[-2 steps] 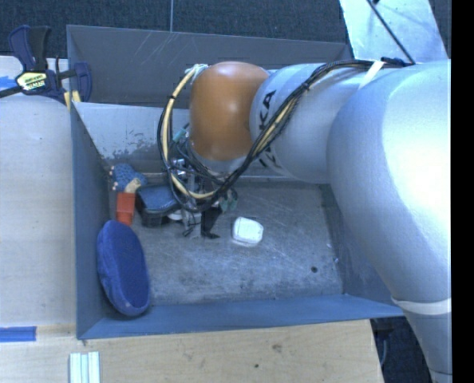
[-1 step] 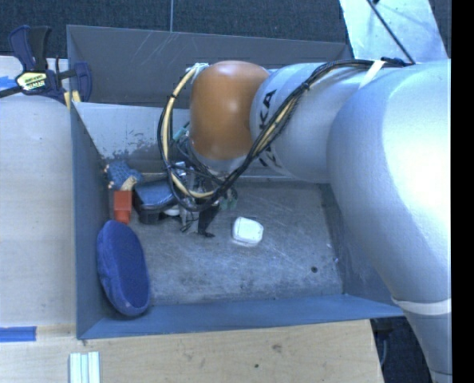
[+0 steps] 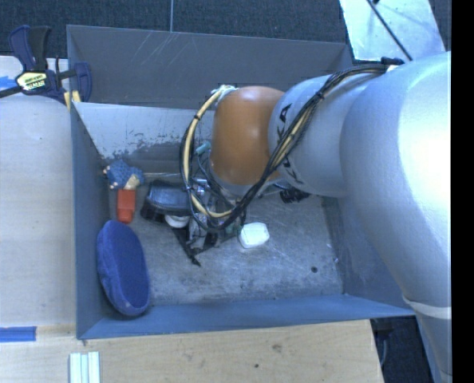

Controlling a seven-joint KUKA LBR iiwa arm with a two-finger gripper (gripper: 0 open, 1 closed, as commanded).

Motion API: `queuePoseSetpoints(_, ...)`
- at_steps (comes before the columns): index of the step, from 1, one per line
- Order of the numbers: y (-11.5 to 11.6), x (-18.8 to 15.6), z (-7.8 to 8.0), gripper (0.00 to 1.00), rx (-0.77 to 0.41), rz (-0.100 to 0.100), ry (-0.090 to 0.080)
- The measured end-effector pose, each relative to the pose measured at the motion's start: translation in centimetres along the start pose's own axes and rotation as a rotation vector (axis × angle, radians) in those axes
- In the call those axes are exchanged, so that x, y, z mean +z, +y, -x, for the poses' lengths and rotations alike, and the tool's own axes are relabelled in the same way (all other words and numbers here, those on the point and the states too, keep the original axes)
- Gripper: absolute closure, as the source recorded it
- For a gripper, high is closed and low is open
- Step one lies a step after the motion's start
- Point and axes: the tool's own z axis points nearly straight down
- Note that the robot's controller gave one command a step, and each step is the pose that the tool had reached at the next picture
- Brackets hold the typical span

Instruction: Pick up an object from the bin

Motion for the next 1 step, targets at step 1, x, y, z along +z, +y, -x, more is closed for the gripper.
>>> queuePoseSetpoints(1, 0.20, -9.70, 1.03, 1.00, 0.051, -0.002, 0.002)
